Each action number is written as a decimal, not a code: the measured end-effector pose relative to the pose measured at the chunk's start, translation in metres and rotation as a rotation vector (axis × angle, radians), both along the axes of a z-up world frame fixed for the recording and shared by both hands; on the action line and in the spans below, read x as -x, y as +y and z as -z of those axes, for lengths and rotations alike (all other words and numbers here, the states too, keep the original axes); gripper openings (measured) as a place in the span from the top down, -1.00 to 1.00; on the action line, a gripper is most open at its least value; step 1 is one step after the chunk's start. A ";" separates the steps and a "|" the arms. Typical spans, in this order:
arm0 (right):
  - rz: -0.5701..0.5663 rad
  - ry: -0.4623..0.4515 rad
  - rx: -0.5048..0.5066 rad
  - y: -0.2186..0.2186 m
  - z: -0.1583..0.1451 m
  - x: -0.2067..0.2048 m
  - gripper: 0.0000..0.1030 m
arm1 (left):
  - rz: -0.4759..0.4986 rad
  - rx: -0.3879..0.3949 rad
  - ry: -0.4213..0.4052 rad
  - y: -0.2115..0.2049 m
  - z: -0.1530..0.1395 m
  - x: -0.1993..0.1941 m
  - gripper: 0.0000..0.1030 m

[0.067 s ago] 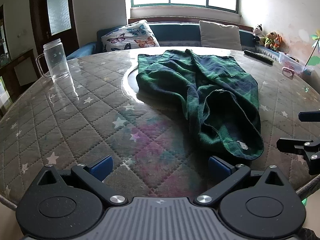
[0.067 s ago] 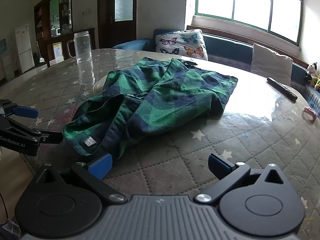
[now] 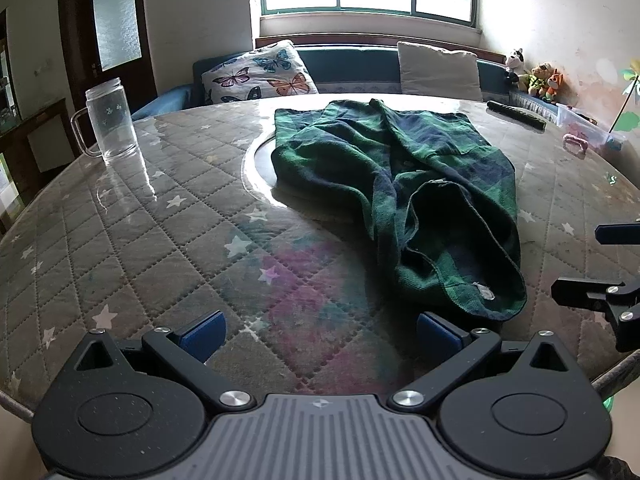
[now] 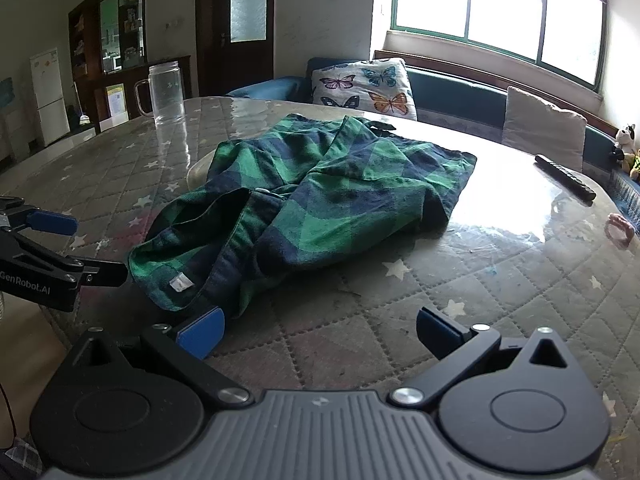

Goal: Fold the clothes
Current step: 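Move both grippers toward the crumpled green plaid shirt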

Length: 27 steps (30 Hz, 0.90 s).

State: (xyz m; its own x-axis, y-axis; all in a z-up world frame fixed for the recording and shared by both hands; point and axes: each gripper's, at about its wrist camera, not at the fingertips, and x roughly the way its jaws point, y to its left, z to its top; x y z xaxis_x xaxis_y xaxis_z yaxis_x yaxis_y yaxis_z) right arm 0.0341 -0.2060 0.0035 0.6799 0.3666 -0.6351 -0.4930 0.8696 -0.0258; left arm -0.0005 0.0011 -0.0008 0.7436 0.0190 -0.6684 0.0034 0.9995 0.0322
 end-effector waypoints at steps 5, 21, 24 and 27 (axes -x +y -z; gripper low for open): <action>0.003 0.001 0.000 -0.001 -0.001 -0.002 -1.00 | 0.011 0.008 0.012 0.002 -0.002 -0.001 -1.00; 0.006 -0.004 0.001 0.007 -0.004 -0.006 -1.00 | 0.019 0.001 -0.003 0.005 -0.008 -0.013 -1.00; 0.011 -0.001 0.001 0.007 -0.004 -0.006 -1.00 | 0.021 0.001 -0.001 0.006 -0.008 -0.015 -1.00; 0.010 0.006 0.005 0.009 -0.004 -0.011 -1.00 | 0.022 0.000 0.001 0.008 -0.009 -0.018 -1.00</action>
State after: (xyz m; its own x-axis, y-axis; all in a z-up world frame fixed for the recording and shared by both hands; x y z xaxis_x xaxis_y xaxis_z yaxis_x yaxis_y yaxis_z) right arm 0.0456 -0.1965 0.0079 0.6793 0.3568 -0.6413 -0.4848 0.8742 -0.0272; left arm 0.0177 0.0087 0.0079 0.7430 0.0028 -0.6693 0.0250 0.9992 0.0319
